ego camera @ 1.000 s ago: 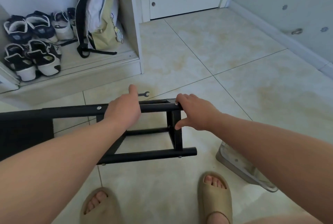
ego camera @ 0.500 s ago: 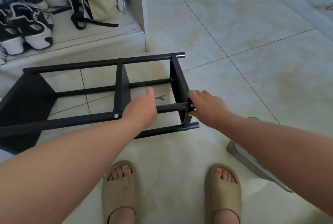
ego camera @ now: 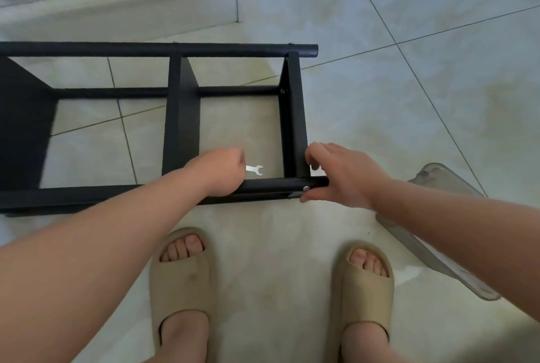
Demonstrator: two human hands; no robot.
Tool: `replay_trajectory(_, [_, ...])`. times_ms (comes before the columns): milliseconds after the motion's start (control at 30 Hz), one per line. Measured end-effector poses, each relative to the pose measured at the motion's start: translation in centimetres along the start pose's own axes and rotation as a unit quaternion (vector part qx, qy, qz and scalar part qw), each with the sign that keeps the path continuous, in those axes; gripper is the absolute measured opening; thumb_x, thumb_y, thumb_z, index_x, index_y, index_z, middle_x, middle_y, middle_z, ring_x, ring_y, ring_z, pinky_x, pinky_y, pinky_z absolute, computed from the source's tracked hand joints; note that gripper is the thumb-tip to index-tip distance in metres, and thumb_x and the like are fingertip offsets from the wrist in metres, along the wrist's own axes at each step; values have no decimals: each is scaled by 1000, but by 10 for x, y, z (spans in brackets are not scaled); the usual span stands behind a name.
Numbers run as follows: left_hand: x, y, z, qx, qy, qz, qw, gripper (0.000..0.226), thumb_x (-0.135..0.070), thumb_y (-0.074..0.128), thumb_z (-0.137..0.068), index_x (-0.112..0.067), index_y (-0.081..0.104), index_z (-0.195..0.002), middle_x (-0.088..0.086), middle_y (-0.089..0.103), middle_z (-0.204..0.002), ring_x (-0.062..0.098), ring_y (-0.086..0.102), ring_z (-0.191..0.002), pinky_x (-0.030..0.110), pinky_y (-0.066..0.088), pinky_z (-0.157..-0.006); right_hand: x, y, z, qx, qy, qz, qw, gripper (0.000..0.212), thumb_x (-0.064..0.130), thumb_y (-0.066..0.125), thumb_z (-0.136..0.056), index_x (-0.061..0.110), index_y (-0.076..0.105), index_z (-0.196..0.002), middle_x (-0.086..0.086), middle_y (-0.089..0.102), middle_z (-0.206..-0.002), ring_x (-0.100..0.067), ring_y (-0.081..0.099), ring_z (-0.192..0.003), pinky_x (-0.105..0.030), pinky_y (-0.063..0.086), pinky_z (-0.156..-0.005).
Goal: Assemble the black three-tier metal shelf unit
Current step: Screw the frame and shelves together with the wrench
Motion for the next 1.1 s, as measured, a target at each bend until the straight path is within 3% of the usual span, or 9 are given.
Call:
replay_trajectory(100, [0, 12, 0, 110, 0, -29, 994, 15, -16, 40, -100, -17, 55, -100, 0, 57, -93, 23, 55, -89, 35, 41, -70, 2, 1, -3, -51, -47, 72, 995, 101, 89, 60, -58, 16, 44, -125, -5, 45, -137, -31, 42, -122, -42, 43, -98])
replay_trajectory(167, [0, 16, -2, 151, 2, -37, 988, 13, -18, 42, -100, -20, 55, -96, -3, 55, -90, 19, 52, -86, 32, 38, -69, 2, 4, -8, -46, -59, 106, 992, 126, 100, 43, -56, 16, 31, -148, -12, 18, -162, -37, 16, -149, -50, 24, -119])
replay_trajectory(233, [2, 19, -7, 170, 13, -30, 985, 16, -21, 47, -97, -24, 59, -87, -6, 58, -89, 16, 54, -85, 33, 41, -73, 5, 5, -15, -24, -80, 149, 985, 137, 103, 32, -59, 13, 11, -160, -10, -11, -168, -34, -11, -155, -51, 3, -124])
replay_trajectory(300, [1, 17, -14, 167, 32, -5, 985, 18, -23, 53, -95, -26, 62, -80, -10, 62, -85, 13, 57, -81, 32, 42, -71, 8, 5, -24, -8, -102, 185, 977, 142, 104, 27, -60, 9, -1, -161, -11, -22, -166, -31, -22, -153, -51, -6, -125])
replay_trajectory(433, [-11, 0, -32, 104, 77, 104, 986, 12, -26, 64, -95, -22, 72, -87, -8, 71, -78, 8, 64, -68, 25, 49, -67, 11, 11, -33, -2, -135, 179, 975, 139, 100, 33, -69, 5, -12, -159, -12, -24, -166, -28, -23, -153, -50, -3, -126])
replay_trajectory(567, [-21, -6, -40, 101, 102, 226, 964, 5, -22, 74, -88, -19, 78, -89, -4, 76, -77, 13, 72, -76, 31, 60, -83, 14, 15, -36, -39, -152, 132, 979, 134, 94, 40, -73, 2, -6, -159, -16, -15, -167, -31, -17, -154, -52, 3, -126])
replay_trajectory(700, [-36, -4, -35, 103, 116, 277, 948, 5, -13, 72, -87, -17, 75, -87, 11, 73, -91, 17, 68, -75, 32, 60, -84, 20, 16, -40, -60, -163, 108, 979, 132, 92, 42, -74, 0, 1, -160, -19, -8, -168, -33, -13, -155, -54, 8, -126])
replay_trajectory(967, [-35, 25, -32, 163, -12, 536, 828, 7, -11, 59, -97, -8, 66, -96, 9, 72, -87, 19, 71, -80, 32, 58, -76, 23, 16, -44, -75, -167, 108, 977, 131, 92, 41, -75, 0, 2, -159, -19, -7, -168, -35, -12, -155, -56, 11, -125])
replay_trajectory(1100, [-28, 28, -33, 131, -11, 540, 831, 10, -15, 64, -96, -10, 66, -104, 5, 74, -81, 13, 70, -71, 31, 59, -75, 24, 16, -44, -78, -169, 112, 976, 130, 92, 41, -75, 0, 3, -159, -20, -6, -167, -35, -10, -155, -57, 13, -124])
Point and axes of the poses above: each hand's wrist, its own z-axis away from the middle knuckle, its own y-axis out of the palm, x = y × z, the point moved 8 cm from there along -z, towards the middle knuckle
